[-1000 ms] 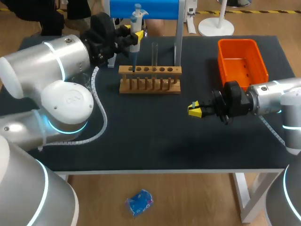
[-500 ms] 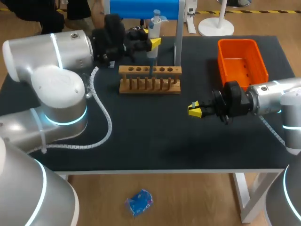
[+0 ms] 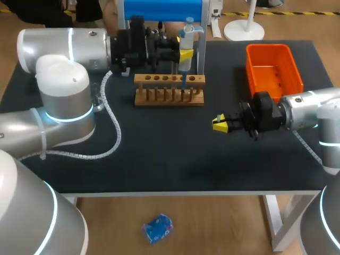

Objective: Invert the test tube, pick up the pipette, mount the tip to pipette, aspirate from beaker and dispense into the tube, eject the tip, return the pipette, and cap with the stopper.

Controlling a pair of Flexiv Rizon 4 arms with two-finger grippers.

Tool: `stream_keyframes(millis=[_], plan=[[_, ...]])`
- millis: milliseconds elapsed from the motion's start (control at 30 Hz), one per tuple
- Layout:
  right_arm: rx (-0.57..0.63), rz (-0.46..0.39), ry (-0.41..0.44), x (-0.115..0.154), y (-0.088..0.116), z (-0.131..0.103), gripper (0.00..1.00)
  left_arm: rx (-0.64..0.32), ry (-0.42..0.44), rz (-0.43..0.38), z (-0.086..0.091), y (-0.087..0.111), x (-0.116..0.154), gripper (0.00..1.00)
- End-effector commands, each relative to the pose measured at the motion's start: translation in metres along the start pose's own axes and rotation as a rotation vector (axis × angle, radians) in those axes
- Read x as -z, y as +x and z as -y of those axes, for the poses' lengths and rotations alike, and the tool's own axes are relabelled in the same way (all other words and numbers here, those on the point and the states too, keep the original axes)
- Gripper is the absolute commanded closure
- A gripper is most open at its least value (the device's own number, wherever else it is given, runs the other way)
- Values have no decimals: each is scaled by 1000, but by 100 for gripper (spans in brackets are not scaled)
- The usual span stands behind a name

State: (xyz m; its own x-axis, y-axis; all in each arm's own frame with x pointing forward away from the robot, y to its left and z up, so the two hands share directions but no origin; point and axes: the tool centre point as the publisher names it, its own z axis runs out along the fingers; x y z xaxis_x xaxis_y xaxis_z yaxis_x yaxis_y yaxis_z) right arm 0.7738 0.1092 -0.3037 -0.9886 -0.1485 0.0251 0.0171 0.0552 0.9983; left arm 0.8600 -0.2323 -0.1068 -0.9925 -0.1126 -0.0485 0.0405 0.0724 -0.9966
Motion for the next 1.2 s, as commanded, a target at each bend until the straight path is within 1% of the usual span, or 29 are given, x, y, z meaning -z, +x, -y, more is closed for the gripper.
stream_keyframes(millis=[33,200,333,467,1100,1167,1200], plan=[[0,1,2,0,1,-1,100,15,-9,67,5,5,-10,100],[0,1,2,0,1,-1,100,32,2,96,4,7,-12,100],[0,1,2,0,1,-1,100,46,11,102,3,6,-12,100],[0,1,2,0,1,-1,100,68,31,115,3,3,-7,100],[0,1,2,0,1,-1,100,68,31,115,3,3,-7,100],[0,1,2,0,1,-1,100,79,38,113,2,0,-2,100],[0,1,2,0,1,-1,100,97,52,96,2,-1,0,100]])
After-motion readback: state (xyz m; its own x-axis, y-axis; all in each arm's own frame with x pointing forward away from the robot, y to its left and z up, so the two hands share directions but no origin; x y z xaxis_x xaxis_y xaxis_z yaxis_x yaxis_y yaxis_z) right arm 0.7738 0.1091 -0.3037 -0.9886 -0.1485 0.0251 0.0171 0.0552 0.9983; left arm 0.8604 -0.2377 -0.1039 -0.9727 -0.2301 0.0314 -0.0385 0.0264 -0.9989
